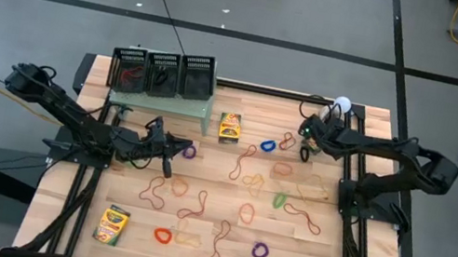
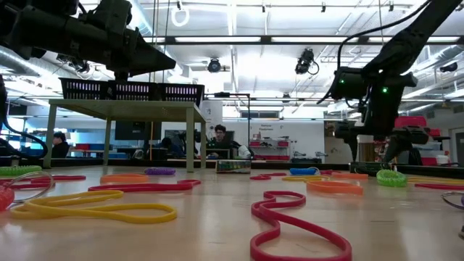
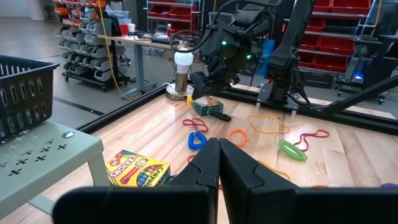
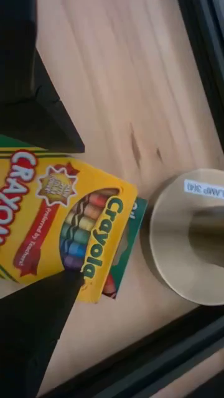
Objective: Pick & Place Office Desk Supplies
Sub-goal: Put the crayon box into the right black bin on the shelf
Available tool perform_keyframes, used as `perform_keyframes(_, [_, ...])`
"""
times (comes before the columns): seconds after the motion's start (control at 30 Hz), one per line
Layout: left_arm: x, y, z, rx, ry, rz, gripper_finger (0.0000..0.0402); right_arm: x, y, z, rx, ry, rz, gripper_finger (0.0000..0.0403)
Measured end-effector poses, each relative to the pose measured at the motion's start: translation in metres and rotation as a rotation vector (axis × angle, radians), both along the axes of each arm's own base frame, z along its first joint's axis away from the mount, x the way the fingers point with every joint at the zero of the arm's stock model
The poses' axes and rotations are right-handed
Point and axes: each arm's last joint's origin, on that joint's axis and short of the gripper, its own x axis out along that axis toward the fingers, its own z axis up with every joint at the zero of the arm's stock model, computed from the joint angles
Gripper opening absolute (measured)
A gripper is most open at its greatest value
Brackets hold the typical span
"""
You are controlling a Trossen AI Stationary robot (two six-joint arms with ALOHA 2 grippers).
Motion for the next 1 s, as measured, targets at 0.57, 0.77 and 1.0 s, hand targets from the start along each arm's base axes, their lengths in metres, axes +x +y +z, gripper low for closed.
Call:
perform_keyframes(0.57, [0.0, 0.0, 0.0, 0.0, 0.0, 0.0, 0.001, 0.015, 0.01, 0.006, 0.061, -0.089, 0.228, 0.0339])
perform_keyframes(0.77, [0.0, 0.0, 0.0, 0.0, 0.0, 0.0, 0.001, 0.025, 0.015, 0.03, 0.067, -0.137, 0.396, 0.0339])
perform_keyframes(1.0, [0.0, 0.0, 0.0, 0.0, 0.0, 0.0, 0.001, 0.023, 0.0, 0.046, 0.043, 0.048, 0.608, 0.0331])
